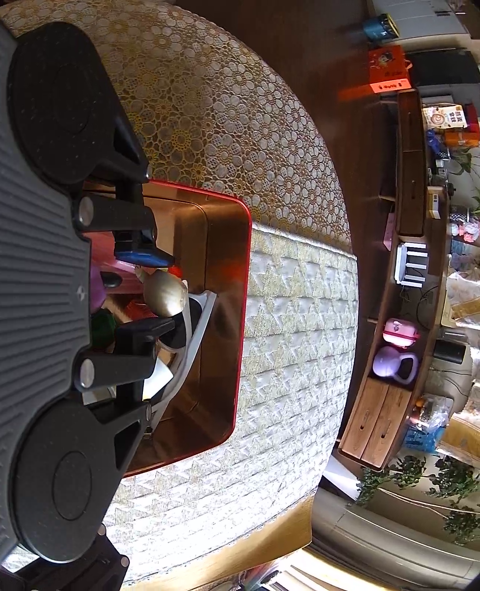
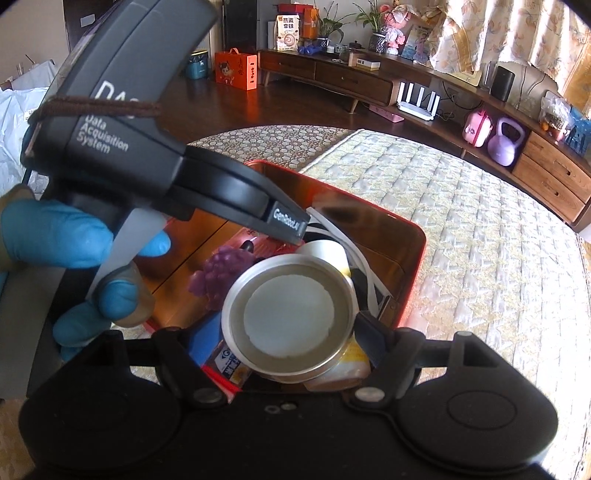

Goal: Organize rigid objects

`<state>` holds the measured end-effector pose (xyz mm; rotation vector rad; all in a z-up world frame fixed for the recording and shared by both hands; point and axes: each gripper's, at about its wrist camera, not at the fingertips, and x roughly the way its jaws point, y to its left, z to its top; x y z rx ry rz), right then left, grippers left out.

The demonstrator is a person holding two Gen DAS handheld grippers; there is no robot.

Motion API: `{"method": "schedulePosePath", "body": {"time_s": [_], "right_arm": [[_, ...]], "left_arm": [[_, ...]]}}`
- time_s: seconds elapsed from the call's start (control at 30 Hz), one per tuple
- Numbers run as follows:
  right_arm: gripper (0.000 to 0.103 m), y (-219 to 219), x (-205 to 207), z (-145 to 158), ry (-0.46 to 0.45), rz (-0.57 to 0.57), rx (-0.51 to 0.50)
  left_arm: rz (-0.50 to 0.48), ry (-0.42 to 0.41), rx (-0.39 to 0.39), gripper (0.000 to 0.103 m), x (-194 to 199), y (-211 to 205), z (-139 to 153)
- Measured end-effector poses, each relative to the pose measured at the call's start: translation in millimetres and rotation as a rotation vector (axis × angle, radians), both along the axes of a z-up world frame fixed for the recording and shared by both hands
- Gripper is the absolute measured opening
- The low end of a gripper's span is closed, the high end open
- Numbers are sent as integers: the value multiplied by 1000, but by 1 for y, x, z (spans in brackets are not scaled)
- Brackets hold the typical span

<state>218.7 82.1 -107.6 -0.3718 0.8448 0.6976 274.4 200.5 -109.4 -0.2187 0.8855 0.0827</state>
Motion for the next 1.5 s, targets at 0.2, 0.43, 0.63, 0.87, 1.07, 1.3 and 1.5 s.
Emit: {"method": "schedulePosePath", "body": {"time_s": [0.2, 0.43, 0.63, 0.87, 1.07, 1.3, 1.5], "right_arm": [[80, -8, 3, 5, 18, -22, 22], [82, -16, -2, 13, 14, -42, 42], [83, -23, -8, 21, 4, -55, 57], [85, -33, -19, 35, -14, -64, 88], [93, -51, -32, 47, -26, -56, 157], [99, -78, -43, 61, -31, -69, 263], [103, -101, -57, 71, -50, -60, 330]], "left_arm": [[17, 9, -1, 29, -9, 1, 1], [9, -10, -5, 30, -23, -1, 11], [4, -50, 13, 62, -39, -5, 25], [0, -85, 42, 65, -58, -8, 43], [8, -118, 101, 72, -78, -13, 56], [-2, -139, 130, 74, -104, -20, 68], [1, -149, 129, 81, -123, -24, 71]]}}
